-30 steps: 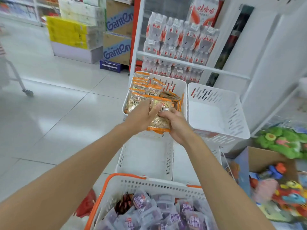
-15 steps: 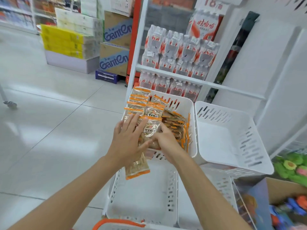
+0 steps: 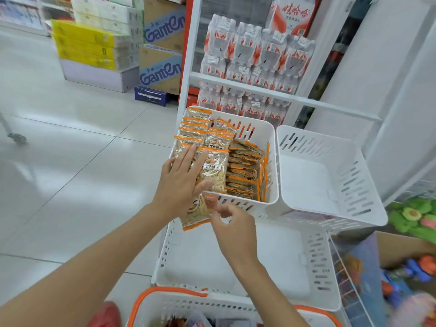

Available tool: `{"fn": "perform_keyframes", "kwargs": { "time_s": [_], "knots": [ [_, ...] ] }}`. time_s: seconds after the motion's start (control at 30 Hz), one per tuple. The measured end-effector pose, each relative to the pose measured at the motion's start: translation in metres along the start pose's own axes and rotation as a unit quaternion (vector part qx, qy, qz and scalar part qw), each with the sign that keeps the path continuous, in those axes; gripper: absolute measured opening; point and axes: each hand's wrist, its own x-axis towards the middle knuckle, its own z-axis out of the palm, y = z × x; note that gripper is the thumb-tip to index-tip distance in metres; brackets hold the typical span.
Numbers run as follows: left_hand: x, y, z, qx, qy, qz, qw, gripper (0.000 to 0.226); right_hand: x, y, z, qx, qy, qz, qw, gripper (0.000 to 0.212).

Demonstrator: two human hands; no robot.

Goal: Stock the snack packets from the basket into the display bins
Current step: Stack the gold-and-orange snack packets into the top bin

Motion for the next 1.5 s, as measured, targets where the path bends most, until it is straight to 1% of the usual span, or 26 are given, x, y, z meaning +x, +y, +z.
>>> {"fn": "perform_keyframes", "kwargs": {
  "time_s": [0.1,0.17,0.23,0.27,0.33,0.4,0.43,0.47,0.5,0.53,0.57,0.63,0.7,0.77,0.83,0.87,0.9,0.93,1.0,1.07,1.13,1.2,1.23,1.3,1.43,1.5],
  "knots": [
    [0.001,0.000,-0.003,-0.003,-0.013,-0.003,1.000,0.074,0.004,0.000,0.012,0.084,-0.097,0.020,0.992,0.026],
    [0.000,0.001,-0.005,-0.003,-0.029,-0.005,1.000,0.075,0.009,-0.002,0.016,0.118,-0.108,0.045,0.986,0.021],
    [-0.001,0.002,-0.010,-0.025,-0.038,-0.007,0.999,0.079,0.009,-0.001,0.014,0.131,-0.104,0.048,0.985,0.011],
    [-0.001,0.002,-0.014,-0.045,-0.034,-0.012,0.998,0.080,0.008,0.000,0.009,0.140,-0.106,0.042,0.984,0.010],
    [-0.005,0.003,-0.026,-0.073,0.013,-0.015,0.997,0.079,0.003,0.001,-0.005,0.170,-0.111,0.037,0.978,0.014],
    [-0.011,0.006,-0.040,-0.083,0.084,-0.002,0.993,0.071,0.005,0.002,-0.021,0.215,-0.089,0.031,0.972,0.013],
    [-0.014,0.010,-0.046,-0.105,0.095,0.002,0.990,0.065,0.008,0.001,-0.028,0.237,-0.076,0.029,0.968,0.013],
    [-0.016,0.015,-0.051,-0.155,0.075,-0.002,0.985,0.058,0.011,-0.002,-0.034,0.260,-0.070,0.025,0.963,0.014],
    [-0.017,0.023,-0.057,-0.227,0.034,-0.019,0.973,0.051,0.016,-0.005,-0.037,0.276,-0.073,0.018,0.958,0.017],
    [-0.018,0.031,-0.061,-0.302,-0.007,-0.043,0.952,0.043,0.019,-0.011,-0.040,0.284,-0.082,0.010,0.955,0.022],
    [-0.016,0.038,-0.063,-0.357,-0.022,-0.064,0.932,0.038,0.023,-0.018,-0.041,0.287,-0.092,0.002,0.954,0.026],
    [-0.009,0.045,-0.062,-0.392,0.009,-0.093,0.915,0.042,0.033,-0.027,-0.044,0.274,-0.082,-0.014,0.958,0.022],
    [0.001,0.042,-0.060,-0.378,0.045,-0.098,0.920,0.061,0.047,-0.037,-0.046,0.250,-0.040,-0.018,0.967,0.011],
    [0.007,0.033,-0.052,-0.286,0.066,-0.069,0.953,0.075,0.065,-0.040,-0.046,0.184,-0.036,-0.012,0.982,0.006],
    [0.008,0.021,-0.043,-0.158,0.045,-0.013,0.986,0.079,0.081,-0.040,-0.043,0.084,-0.088,-0.010,0.993,0.020],
    [0.007,0.017,-0.039,-0.108,0.021,0.013,0.994,0.080,0.087,-0.041,-0.043,0.053,-0.118,-0.004,0.992,0.023],
    [0.006,0.012,-0.033,-0.078,0.000,0.030,0.997,0.080,0.093,-0.041,-0.045,0.049,-0.142,0.007,0.989,0.020],
    [0.006,0.008,-0.028,-0.065,-0.013,0.034,0.997,0.081,0.100,-0.040,-0.048,0.076,-0.153,0.028,0.985,0.015],
    [0.007,0.001,-0.022,-0.074,-0.022,0.022,0.997,0.081,0.122,-0.035,-0.052,0.165,-0.108,0.079,0.977,0.025],
    [0.009,-0.002,-0.019,-0.093,-0.025,0.014,0.995,0.081,0.146,-0.031,-0.053,0.197,-0.064,0.092,0.974,0.039],
    [0.009,-0.003,-0.017,-0.120,-0.012,0.013,0.993,0.078,0.163,-0.035,-0.046,0.200,-0.088,0.093,0.972,0.051],
    [0.010,-0.002,-0.015,-0.142,-0.010,0.009,0.990,0.076,0.176,-0.039,-0.036,0.225,-0.123,0.095,0.962,0.041],
    [0.011,-0.002,-0.013,-0.142,-0.011,0.006,0.990,0.075,0.182,-0.039,-0.030,0.234,-0.130,0.097,0.959,0.040],
    [0.013,-0.002,-0.010,-0.130,-0.001,0.000,0.991,0.071,0.193,-0.035,-0.022,0.223,-0.119,0.101,0.962,0.045],
    [0.013,-0.002,-0.005,-0.127,0.036,-0.004,0.991,0.067,0.203,-0.033,-0.016,0.153,-0.087,0.058,0.983,0.024],
    [0.013,-0.002,-0.004,-0.128,0.043,-0.001,0.991,0.068,0.203,-0.036,-0.018,0.133,-0.082,0.032,0.987,0.024]
  ]
}}
